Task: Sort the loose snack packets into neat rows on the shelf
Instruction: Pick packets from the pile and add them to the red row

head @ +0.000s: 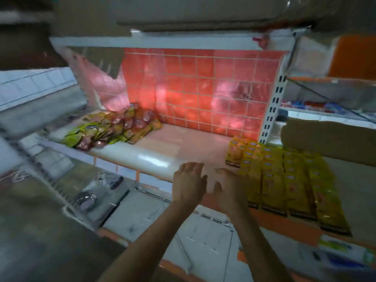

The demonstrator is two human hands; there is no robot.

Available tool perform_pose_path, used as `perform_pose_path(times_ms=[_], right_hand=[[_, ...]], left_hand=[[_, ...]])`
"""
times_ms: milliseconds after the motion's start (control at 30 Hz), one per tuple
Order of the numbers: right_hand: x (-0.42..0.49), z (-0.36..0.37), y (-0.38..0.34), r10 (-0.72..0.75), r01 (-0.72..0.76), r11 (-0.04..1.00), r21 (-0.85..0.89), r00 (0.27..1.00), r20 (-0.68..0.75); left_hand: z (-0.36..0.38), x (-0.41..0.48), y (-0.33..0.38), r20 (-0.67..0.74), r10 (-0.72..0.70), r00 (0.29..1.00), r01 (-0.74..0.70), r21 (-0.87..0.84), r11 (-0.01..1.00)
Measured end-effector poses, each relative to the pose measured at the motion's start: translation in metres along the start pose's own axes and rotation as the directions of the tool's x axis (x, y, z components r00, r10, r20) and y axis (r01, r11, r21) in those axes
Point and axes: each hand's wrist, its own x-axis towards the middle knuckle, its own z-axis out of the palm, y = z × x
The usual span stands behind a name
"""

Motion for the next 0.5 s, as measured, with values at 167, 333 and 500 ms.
perform_pose_path(times_ms=[167, 333, 500], right_hand=[[0.015, 0.053, -0.057, -0.035, 0.035, 0.999, 0.008, 0.993, 0.114], [0.052, 0.102, -0.098, -0.074, 0.062, 0.996, 0.071, 0.98, 0.186], [0.113, 0.155, -0.144, -0.012, -0.036, 0.985, 0.17, 0.962, 0.272]], left_hand=[[-0.01, 0.001, -0.078, -0.082, -0.102, 0.991, 0.102, -0.009, 0.995], [-0.018, 0.021, -0.146, -0.106, -0.186, 0.977, 0.19, 0.028, 0.981], [-0.03, 0.068, -0.214, -0.093, -0.254, 0.963, 0.261, 0.069, 0.963]])
